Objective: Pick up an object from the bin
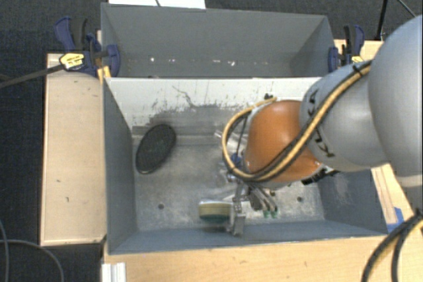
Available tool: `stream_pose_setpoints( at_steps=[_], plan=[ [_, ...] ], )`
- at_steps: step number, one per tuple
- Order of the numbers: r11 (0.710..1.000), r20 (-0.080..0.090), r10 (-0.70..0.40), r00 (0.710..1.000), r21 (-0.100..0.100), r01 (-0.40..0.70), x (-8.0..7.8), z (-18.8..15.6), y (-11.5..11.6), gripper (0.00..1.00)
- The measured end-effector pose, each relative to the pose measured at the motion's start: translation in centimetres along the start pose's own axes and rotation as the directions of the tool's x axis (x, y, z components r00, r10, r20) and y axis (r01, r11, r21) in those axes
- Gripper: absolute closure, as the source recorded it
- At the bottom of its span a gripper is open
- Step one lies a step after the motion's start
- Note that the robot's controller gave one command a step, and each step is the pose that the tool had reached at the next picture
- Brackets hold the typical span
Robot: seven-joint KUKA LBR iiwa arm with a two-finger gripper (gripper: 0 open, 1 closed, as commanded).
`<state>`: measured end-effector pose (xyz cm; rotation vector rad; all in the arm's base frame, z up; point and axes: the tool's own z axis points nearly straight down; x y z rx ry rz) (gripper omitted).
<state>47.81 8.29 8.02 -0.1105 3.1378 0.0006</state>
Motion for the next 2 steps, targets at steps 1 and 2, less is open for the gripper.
stream_pose_setpoints(
  at_steps=[1, 2],
  plan=[
    [1.000, 0.000, 0.006, 1.000, 0.000, -0.006, 0.0, 0.0, 0.0, 1.00],
    [1.000, 0.009, -0.010, 1.000, 0.000, 0.010, -0.5, -14.1, -2.0, 1.00]
  ],
)
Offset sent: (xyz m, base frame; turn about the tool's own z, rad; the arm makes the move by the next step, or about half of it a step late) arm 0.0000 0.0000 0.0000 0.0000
